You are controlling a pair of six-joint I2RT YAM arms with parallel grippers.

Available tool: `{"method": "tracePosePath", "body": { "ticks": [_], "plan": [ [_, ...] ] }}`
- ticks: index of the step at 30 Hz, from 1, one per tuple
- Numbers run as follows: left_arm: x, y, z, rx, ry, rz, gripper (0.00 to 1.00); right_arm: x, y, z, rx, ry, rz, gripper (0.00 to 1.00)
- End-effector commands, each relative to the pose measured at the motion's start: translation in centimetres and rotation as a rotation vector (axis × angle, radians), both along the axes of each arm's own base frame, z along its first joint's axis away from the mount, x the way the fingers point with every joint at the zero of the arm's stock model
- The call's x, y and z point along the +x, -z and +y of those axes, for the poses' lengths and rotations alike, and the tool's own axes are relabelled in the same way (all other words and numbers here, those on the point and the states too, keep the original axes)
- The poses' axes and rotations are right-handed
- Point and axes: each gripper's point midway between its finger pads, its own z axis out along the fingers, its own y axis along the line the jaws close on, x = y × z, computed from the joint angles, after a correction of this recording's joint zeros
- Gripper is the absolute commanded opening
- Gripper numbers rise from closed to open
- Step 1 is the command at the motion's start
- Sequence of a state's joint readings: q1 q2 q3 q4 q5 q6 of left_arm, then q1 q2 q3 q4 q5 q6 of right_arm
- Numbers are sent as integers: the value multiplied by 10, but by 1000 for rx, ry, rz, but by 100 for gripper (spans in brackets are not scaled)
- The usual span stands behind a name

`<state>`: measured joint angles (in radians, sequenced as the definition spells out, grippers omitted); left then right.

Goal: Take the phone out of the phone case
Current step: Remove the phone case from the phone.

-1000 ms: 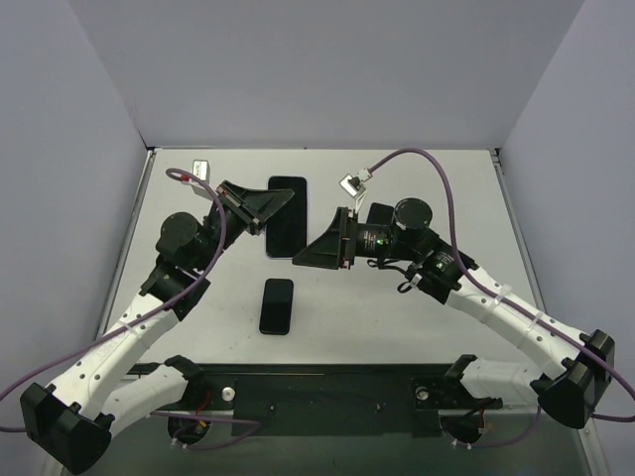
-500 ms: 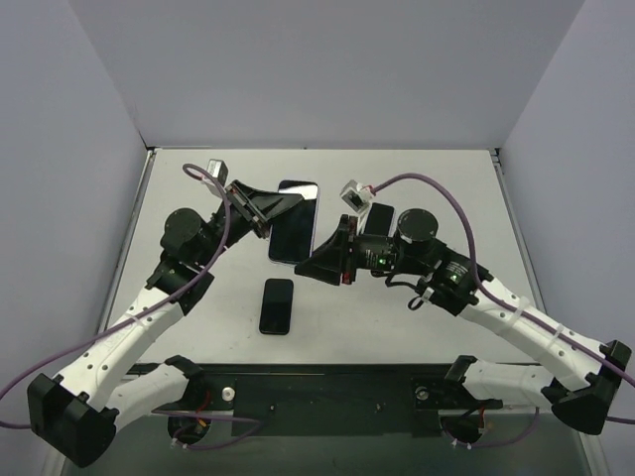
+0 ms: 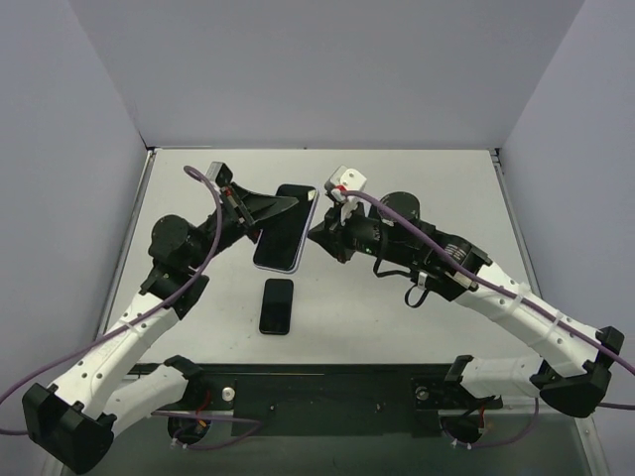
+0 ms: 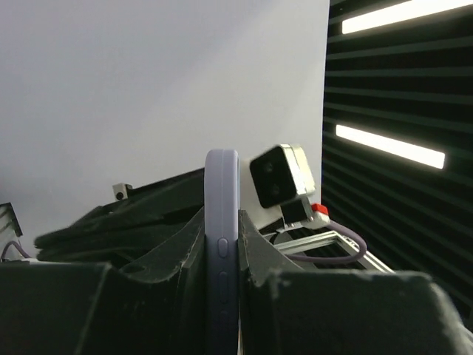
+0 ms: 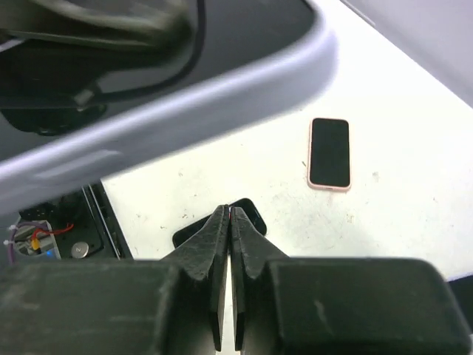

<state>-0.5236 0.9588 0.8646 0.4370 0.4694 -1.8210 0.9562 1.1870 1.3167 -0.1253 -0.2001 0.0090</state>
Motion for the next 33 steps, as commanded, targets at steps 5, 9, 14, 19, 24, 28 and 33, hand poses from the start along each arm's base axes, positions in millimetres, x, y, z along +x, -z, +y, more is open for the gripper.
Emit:
{"method": "tracePosePath", "body": {
  "ticks": [5, 9, 14, 19, 24, 28, 33],
  "plan": [
    [0, -45, 29, 21, -207, -297, 0, -28, 17, -21, 145, 28, 432, 31],
    [20, -28, 37, 41, -268, -293, 0, -65, -1, -28, 331, -93, 588, 66],
    [29, -25, 33, -30, -235, -267, 0, -81, -42, -10, 490, -274, 650, 50],
    [29, -28, 35, -13, -258, -269, 0, -86, -71, -3, 602, -363, 678, 57],
    [26, -29, 33, -25, -220, -255, 0, -75, -63, 14, 531, -390, 680, 55],
    [24, -32, 32, -34, -208, -251, 0, -70, -57, 20, 501, -405, 675, 52],
    [20, -35, 32, -43, -194, -255, 0, -70, -61, 25, 495, -447, 647, 41]
  ]
}}
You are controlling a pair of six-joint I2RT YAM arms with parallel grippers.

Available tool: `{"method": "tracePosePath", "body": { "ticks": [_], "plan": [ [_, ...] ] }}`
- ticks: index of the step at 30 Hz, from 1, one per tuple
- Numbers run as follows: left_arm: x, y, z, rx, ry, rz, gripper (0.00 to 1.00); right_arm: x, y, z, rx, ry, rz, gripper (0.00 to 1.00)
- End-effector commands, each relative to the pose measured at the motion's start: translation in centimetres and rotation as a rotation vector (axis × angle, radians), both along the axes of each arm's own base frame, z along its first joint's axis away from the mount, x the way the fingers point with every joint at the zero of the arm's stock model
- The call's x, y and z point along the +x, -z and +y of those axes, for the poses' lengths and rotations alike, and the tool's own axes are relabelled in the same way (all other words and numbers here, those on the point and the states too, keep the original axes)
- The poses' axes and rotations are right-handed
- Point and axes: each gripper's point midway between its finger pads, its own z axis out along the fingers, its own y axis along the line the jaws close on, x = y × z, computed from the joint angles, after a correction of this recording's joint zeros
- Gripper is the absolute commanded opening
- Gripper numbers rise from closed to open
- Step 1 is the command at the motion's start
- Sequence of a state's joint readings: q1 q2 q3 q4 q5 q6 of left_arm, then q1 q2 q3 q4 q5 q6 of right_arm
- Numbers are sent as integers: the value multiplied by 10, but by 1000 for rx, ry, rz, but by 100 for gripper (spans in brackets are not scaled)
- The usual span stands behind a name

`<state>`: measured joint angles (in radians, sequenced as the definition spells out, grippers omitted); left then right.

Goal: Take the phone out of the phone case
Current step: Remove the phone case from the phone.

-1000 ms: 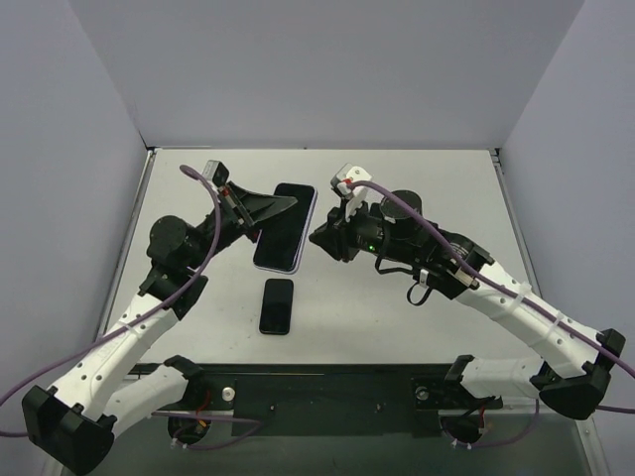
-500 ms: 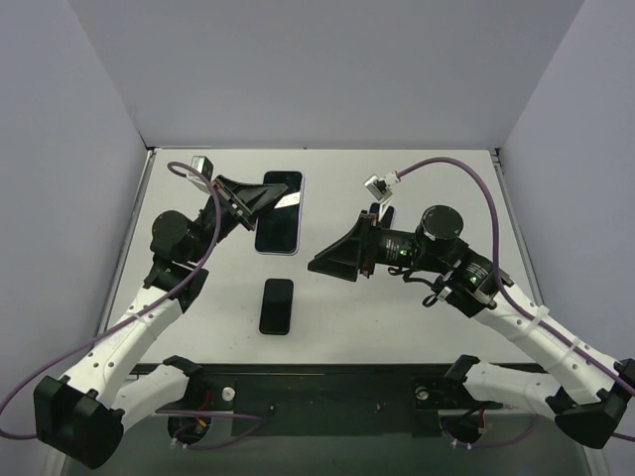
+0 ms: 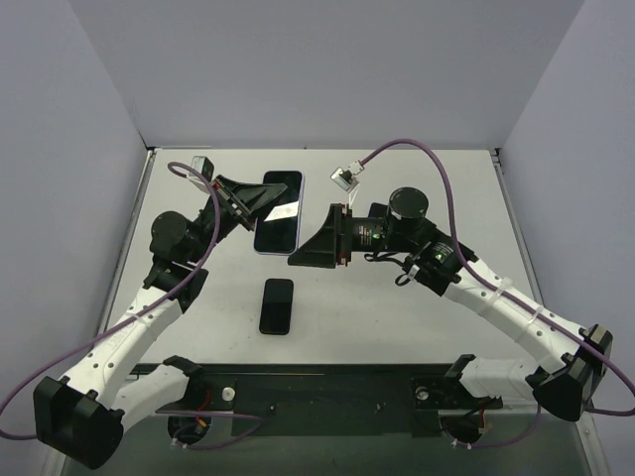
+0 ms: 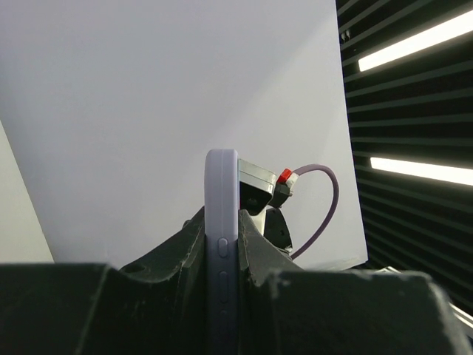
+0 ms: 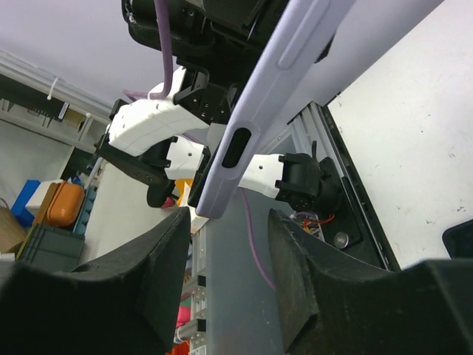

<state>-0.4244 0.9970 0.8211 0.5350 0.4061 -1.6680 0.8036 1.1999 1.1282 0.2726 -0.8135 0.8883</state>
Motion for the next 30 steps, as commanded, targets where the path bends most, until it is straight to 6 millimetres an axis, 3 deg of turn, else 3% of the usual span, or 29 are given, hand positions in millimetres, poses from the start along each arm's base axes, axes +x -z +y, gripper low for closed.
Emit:
{"method": "tracePosePath", "body": {
  "ticks": [1, 7, 10, 14, 16, 19, 26, 30],
  "plan": [
    [-25, -50, 9, -87, 27, -142, 0, -7, -43, -1, 113, -68, -133, 40],
    [-30, -54, 10, -93, 39, -155, 0, -1, -45, 2, 117, -74, -134, 30],
    [-34, -59, 11, -111, 53, -164, 0, 1, -35, 5, 93, -82, -136, 21],
    [-42, -68, 10, -140, 100, -157, 0, 1, -16, 7, 56, -118, -208, 1],
    [-44, -70, 9, -158, 142, -120, 0, 1, -5, 4, 18, -120, -290, 0],
    [-51, -72, 2, -164, 224, -82, 0, 7, -5, -2, -9, -62, -450, 0],
    [-70, -79, -14, -192, 294, -71, 0, 44, -25, -8, -111, 144, -557, 0],
    [-80, -92, -18, -218, 325, -117, 0, 56, -17, -10, -173, 173, -569, 0]
  ]
}}
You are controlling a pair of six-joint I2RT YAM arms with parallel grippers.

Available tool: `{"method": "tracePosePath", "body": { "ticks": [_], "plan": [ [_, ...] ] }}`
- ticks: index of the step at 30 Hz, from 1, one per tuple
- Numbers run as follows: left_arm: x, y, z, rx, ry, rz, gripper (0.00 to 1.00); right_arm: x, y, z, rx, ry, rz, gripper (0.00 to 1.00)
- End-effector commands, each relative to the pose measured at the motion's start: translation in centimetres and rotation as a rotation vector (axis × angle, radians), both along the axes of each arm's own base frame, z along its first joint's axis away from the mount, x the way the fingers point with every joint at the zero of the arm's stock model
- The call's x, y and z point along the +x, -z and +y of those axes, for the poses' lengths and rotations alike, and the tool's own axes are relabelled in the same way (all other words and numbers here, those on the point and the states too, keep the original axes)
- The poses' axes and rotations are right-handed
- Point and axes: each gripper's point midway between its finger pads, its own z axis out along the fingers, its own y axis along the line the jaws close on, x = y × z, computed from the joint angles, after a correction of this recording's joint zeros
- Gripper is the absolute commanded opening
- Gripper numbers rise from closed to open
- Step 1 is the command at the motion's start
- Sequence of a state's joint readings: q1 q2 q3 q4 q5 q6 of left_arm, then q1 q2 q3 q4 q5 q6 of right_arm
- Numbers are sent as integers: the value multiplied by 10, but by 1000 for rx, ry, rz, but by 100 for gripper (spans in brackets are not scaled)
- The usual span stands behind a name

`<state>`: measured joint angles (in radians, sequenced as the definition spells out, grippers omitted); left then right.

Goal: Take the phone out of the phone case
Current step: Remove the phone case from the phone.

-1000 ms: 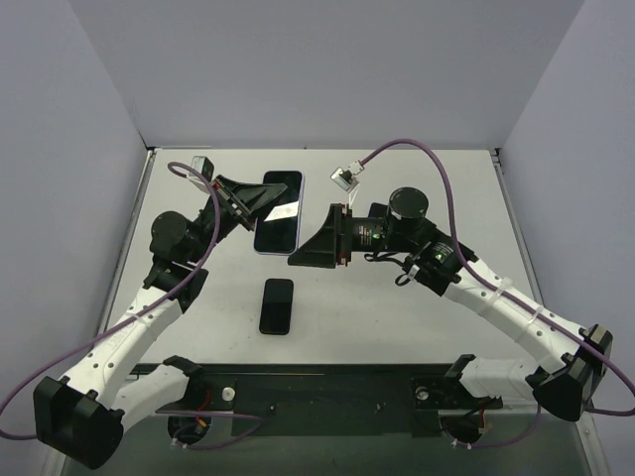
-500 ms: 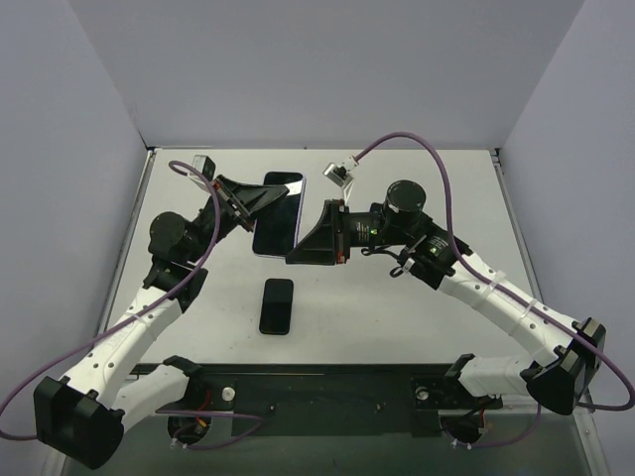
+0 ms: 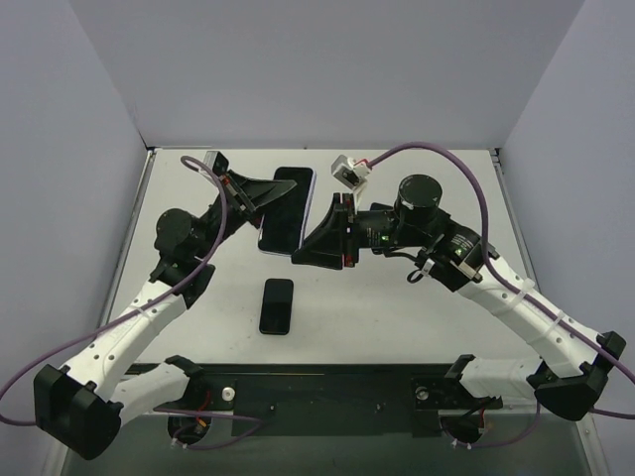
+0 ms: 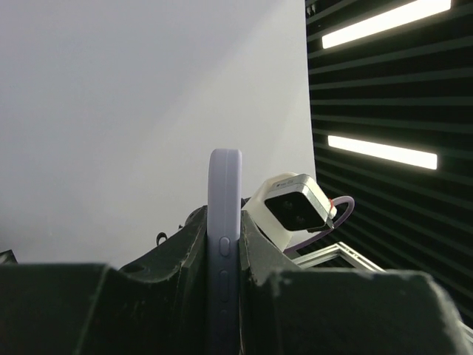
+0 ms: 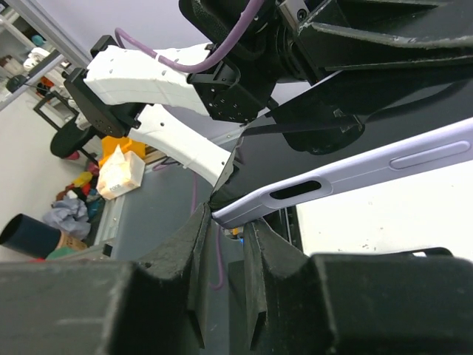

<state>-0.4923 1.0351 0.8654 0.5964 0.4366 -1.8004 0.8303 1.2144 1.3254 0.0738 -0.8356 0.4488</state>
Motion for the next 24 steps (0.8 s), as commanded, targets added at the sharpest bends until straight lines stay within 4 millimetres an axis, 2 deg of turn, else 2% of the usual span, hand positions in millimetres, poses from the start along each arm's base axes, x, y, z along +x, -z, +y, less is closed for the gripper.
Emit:
{"method": "tracePosePath", "body": {
  "ticks": [1, 6, 9, 13, 15, 18, 21, 24],
  "plan": [
    [-61, -69, 1, -133, 169, -164, 0, 63, 16, -6, -95, 259, -165, 0],
    [-74, -89, 2, -127, 193, -255, 0, 73, 31, -8, -151, 295, -146, 0],
    [-81, -92, 1, -131, 205, -284, 0, 79, 33, -10, -176, 325, -138, 0],
    [-85, -92, 0, -130, 208, -293, 0, 97, 36, -15, -194, 423, -84, 0],
    [-85, -91, 1, -136, 202, -298, 0, 110, 43, -21, -222, 517, -33, 0],
    [-87, -95, 1, -155, 205, -311, 0, 131, 65, -37, -317, 671, -2, 0],
    [-94, -104, 1, -158, 227, -326, 0, 140, 87, -50, -374, 729, -21, 0],
    [-97, -109, 1, -144, 227, -334, 0, 148, 98, -56, -422, 762, -40, 0]
  ]
}}
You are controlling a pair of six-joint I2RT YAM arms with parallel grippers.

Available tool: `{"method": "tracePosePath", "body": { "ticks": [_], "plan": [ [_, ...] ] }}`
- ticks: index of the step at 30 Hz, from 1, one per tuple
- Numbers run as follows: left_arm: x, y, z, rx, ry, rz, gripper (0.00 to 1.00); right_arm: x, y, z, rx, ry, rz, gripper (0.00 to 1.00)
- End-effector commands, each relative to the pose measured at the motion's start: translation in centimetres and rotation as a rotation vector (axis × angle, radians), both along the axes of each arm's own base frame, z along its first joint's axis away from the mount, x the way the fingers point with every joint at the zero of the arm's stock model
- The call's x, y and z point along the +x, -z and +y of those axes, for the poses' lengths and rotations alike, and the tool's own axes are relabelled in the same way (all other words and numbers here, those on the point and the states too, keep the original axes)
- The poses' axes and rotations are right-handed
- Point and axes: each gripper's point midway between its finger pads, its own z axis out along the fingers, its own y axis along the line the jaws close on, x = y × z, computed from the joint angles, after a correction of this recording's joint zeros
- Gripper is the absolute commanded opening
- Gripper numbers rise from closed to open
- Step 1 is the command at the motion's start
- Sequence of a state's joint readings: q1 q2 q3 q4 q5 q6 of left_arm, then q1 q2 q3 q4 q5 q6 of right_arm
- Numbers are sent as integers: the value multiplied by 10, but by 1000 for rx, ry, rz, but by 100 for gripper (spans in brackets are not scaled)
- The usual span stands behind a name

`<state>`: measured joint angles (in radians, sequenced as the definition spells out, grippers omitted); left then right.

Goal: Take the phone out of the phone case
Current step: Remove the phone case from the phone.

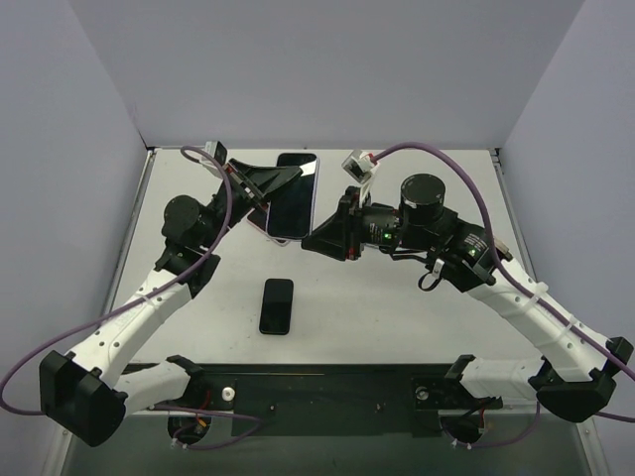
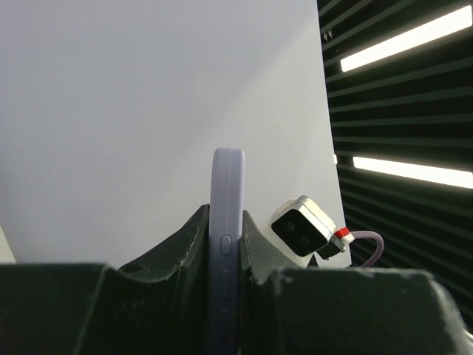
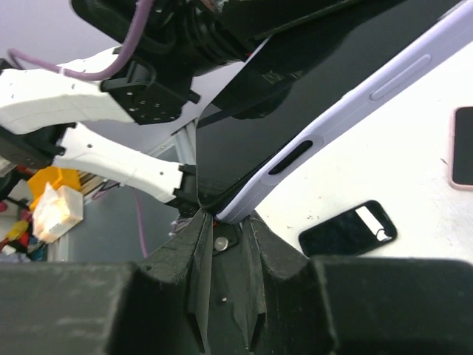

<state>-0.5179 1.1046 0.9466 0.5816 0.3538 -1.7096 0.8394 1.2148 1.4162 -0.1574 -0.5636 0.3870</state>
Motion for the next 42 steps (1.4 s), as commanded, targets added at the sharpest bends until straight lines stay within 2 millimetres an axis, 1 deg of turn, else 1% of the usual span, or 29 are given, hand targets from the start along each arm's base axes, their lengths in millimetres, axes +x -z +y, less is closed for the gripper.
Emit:
{"method": "tracePosePath", "body": {
  "ticks": [1, 4, 9, 11, 14, 15, 16, 17, 18, 19, 20, 21, 22, 23, 25, 26, 27, 28, 29, 30, 31, 33, 34, 35, 36, 37, 39, 40, 42],
  "plan": [
    [-118, -99, 10, -146, 314, -292, 0, 115, 85, -42, -308, 506, -53, 0],
    [-119, -99, 10, -149, 319, -286, 0, 119, 85, -41, -336, 506, -78, 0],
    [-121, -101, 9, -164, 332, -288, 0, 129, 92, -44, -385, 504, -126, 0],
    [-120, -100, 8, -154, 329, -279, 0, 131, 92, -40, -375, 500, -103, 0],
    [-113, -92, 4, -143, 314, -268, 0, 124, 84, -37, -344, 505, -23, 0],
    [-109, -88, 3, -135, 292, -267, 0, 116, 82, -34, -310, 498, 43, 0],
    [-101, -82, 2, -131, 263, -249, 0, 108, 82, -34, -300, 483, 85, 7],
    [-95, -75, -1, -104, 233, -249, 0, 92, 77, -28, -253, 437, 155, 13],
    [-85, -68, 0, -84, 194, -237, 0, 76, 83, -24, -233, 386, 232, 25],
    [-75, -57, -1, -43, 155, -216, 0, 63, 73, -29, -197, 368, 240, 30],
    [-63, -47, 0, -21, 108, -201, 0, 53, 88, -31, -203, 356, 304, 40],
    [-55, -40, 2, 13, 66, -201, 0, 43, 81, -39, -173, 359, 308, 44],
    [-41, -29, 6, 38, 14, -170, 0, 35, 91, -43, -176, 366, 355, 51],
    [-32, -25, 11, 67, -38, -189, 0, 26, 83, -51, -152, 363, 354, 54],
    [-16, -12, 18, 105, -113, -167, 0, 12, 80, -62, -139, 358, 383, 57],
    [-13, -11, 19, 109, -128, -166, 0, 2, 69, -63, -95, 325, 410, 57],
    [-10, -9, 20, 124, -143, -178, 0, -2, 68, -63, -73, 314, 427, 57],
    [-8, -8, 21, 133, -157, -171, 0, -8, 45, -61, 25, 284, 428, 57],
    [-7, -9, 22, 148, -173, -179, 0, -9, 32, -57, 90, 258, 412, 57],
    [-5, -8, 22, 158, -186, -172, 0, -18, 21, -57, 137, 225, 441, 57],
    [-4, -9, 23, 160, -192, -175, 0, -19, 16, -57, 159, 224, 447, 55],
    [-2, -8, 23, 163, -194, -169, 0, -21, -3, -54, 218, 185, 452, 45],
    [0, -7, 21, 166, -191, -162, 0, -23, -6, -49, 236, 165, 490, 42],
    [0, -6, 21, 165, -189, -159, 0, -21, -16, -44, 285, 139, 476, 31],
    [0, -5, 20, 163, -187, -156, 0, -21, -26, -37, 335, 100, 514, 28],
    [1, -3, 20, 162, -188, -149, 0, -22, -36, -33, 391, 67, 538, 27],
    [2, 0, 20, 156, -189, -135, 0, -17, -40, -27, 425, 57, 556, 27],
    [2, -1, 21, 151, -190, -136, 0, -14, -37, -23, 420, 57, 565, 27],
    [4, -1, 20, 152, -190, -131, 0, -13, -39, -20, 425, 54, 560, 30]
  ]
}}
